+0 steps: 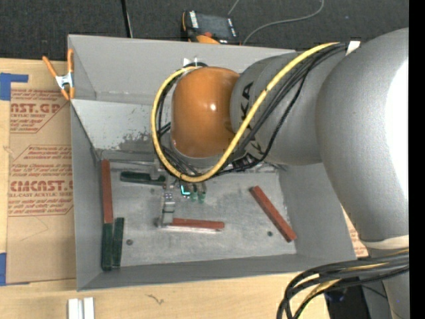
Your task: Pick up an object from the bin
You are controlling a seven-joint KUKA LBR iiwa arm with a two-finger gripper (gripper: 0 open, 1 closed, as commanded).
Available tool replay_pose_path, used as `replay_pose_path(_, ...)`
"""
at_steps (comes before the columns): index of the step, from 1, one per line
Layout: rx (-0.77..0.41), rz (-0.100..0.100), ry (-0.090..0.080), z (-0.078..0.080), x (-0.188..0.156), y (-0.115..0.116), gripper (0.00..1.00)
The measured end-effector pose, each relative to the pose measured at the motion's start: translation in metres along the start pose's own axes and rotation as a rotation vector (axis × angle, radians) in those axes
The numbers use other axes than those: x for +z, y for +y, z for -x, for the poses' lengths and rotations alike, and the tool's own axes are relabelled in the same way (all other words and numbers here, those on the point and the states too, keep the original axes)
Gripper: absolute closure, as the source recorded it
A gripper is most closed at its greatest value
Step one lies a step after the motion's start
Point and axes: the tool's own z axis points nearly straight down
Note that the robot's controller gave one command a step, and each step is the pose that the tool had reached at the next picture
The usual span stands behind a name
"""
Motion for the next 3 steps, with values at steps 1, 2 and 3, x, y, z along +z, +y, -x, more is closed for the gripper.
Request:
replay_pose_path(1, -0.077, -0.002, 0.002, -0.03, 0.085, -0.046, 0.0)
replay_pose_path(2, -0.079, 0.001, -0.006, -0.027, 0.08, -0.044, 1.0)
replay_pose_path(3, -0.272, 0.0, -0.018, -0.02, -0.134, -0.042, 1.0)
